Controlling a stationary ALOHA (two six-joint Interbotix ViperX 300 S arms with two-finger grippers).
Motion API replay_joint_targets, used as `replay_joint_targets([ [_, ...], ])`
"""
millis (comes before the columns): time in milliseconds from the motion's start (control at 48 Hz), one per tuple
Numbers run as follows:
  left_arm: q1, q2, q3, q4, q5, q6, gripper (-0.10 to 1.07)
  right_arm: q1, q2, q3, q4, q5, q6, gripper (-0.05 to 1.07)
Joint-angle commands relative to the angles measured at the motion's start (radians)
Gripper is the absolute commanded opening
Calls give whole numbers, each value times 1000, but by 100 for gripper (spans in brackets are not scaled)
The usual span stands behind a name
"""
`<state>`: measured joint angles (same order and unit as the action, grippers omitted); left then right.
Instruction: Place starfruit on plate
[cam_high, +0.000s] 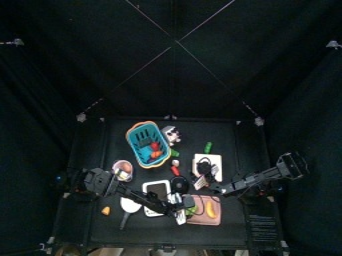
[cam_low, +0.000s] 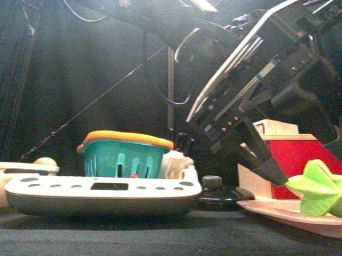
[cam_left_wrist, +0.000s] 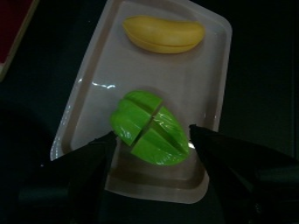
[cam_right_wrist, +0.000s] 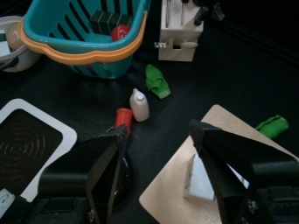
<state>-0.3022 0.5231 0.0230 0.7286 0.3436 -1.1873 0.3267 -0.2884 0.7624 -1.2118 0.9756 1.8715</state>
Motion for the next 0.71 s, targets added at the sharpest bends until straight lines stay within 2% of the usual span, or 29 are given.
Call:
replay_joint_targets([
  [0, 5, -25, -31, 2, -3, 0, 100, 0, -14, -15, -6, 2, 0, 92],
  [688, 5, -37, -21, 5, 6, 3, 100, -2, -14, -18, -9, 0, 0, 92],
])
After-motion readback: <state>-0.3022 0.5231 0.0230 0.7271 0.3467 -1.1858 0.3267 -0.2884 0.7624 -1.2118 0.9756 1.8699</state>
